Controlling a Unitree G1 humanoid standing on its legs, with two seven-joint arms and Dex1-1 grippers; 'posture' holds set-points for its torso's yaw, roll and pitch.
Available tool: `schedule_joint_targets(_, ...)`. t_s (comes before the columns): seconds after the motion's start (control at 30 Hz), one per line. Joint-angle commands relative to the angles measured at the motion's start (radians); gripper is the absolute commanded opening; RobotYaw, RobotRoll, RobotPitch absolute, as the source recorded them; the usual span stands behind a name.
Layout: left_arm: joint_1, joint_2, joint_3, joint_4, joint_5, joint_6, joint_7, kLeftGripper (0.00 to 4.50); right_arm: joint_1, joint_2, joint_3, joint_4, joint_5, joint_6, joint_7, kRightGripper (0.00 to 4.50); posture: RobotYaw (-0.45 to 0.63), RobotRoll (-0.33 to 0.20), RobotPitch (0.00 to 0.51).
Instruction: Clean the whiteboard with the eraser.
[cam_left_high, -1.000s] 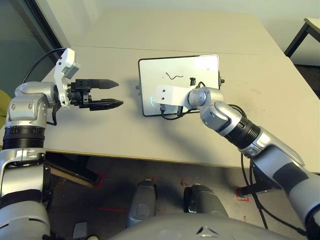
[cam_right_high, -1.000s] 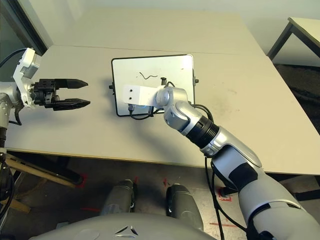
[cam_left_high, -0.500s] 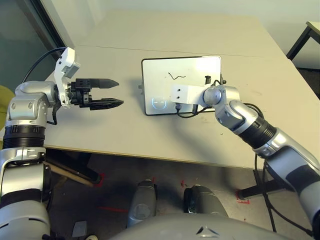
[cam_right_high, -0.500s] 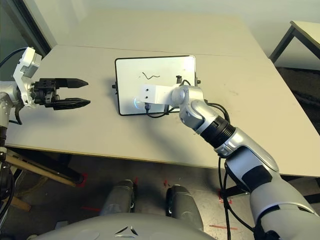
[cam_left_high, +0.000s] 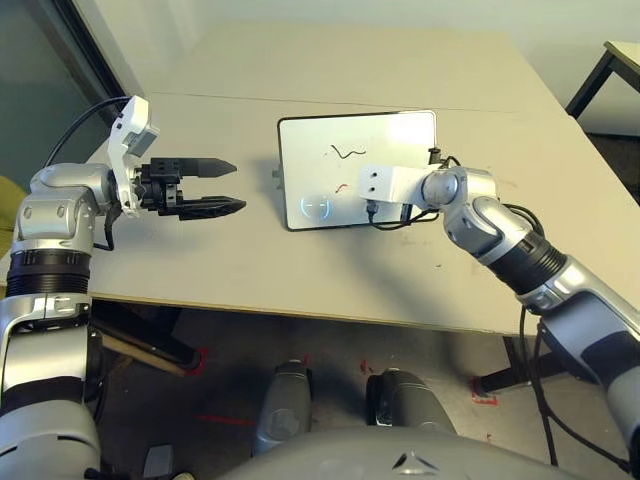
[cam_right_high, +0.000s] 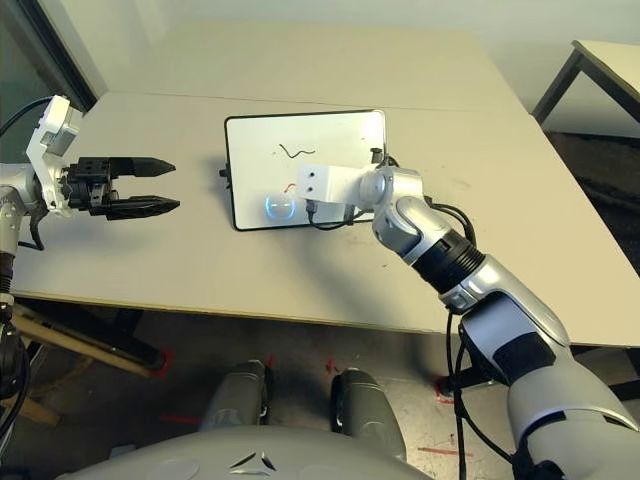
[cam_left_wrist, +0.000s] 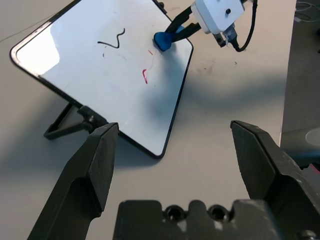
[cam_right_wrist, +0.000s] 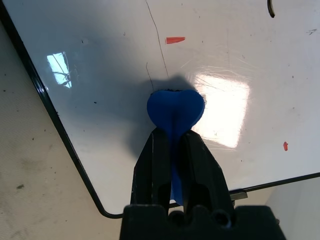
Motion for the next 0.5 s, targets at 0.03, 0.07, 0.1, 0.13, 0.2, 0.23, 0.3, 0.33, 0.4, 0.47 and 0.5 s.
schedule_joint_targets(0.03, -0.009, 0.004, -0.009, -0.012, 0.004, 0.0, -0.004, 4.5, -0.021, 0.033, 0.005, 0.033, -0.01, -0.02, 0.008, 0.07, 0.3, 0.0, 0.045)
schedule_joint_targets(0.07, -0.007, 0.005, -0.008, -0.014, 0.003, 0.001, -0.004, 4.5, -0.026, 0.04, 0.005, 0.036, -0.012, -0.023, 0.009, 0.07, 0.3, 0.0, 0.047)
schedule_joint_targets(0.1, -0.005, 0.006, -0.008, -0.016, 0.002, 0.001, -0.004, 4.5, -0.029, 0.047, 0.005, 0.037, -0.014, -0.026, 0.01, 0.07, 0.3, 0.0, 0.048)
schedule_joint_targets(0.13, -0.003, 0.007, -0.007, -0.018, 0.002, 0.003, -0.004, 4.5, -0.033, 0.053, 0.005, 0.039, -0.016, -0.029, 0.012, 0.07, 0.3, 0.0, 0.048)
schedule_joint_targets(0.2, 0.0, 0.008, -0.006, -0.022, 0.0, 0.005, -0.004, 4.5, -0.04, 0.066, 0.005, 0.042, -0.02, -0.032, 0.016, 0.07, 0.3, 0.0, 0.051)
schedule_joint_targets(0.23, 0.002, 0.008, -0.006, -0.025, -0.001, 0.007, -0.004, 4.5, -0.043, 0.071, 0.005, 0.043, -0.022, -0.033, 0.018, 0.07, 0.3, 0.0, 0.052)
schedule_joint_targets(0.3, 0.005, 0.009, -0.005, -0.029, -0.002, 0.01, -0.004, 4.5, -0.048, 0.079, 0.005, 0.045, -0.026, -0.035, 0.022, 0.07, 0.31, 0.0, 0.055)
schedule_joint_targets(0.33, 0.008, 0.01, -0.005, -0.032, -0.003, 0.012, -0.003, 4.5, -0.052, 0.084, 0.005, 0.047, -0.028, -0.036, 0.024, 0.07, 0.31, 0.0, 0.058)
schedule_joint_targets(0.4, 0.013, 0.01, -0.004, -0.038, -0.004, 0.014, -0.003, 4.5, -0.056, 0.092, 0.006, 0.048, -0.033, -0.038, 0.03, 0.07, 0.31, 0.0, 0.06)
schedule_joint_targets(0.47, 0.018, 0.01, -0.002, -0.045, -0.006, 0.018, -0.002, 4.5, -0.057, 0.097, 0.007, 0.045, -0.038, -0.039, 0.036, 0.07, 0.31, 0.0, 0.066)
schedule_joint_targets(0.5, 0.019, 0.01, -0.002, -0.048, -0.007, 0.02, -0.001, 4.5, -0.058, 0.099, 0.007, 0.045, -0.04, -0.039, 0.038, 0.07, 0.31, 0.0, 0.066)
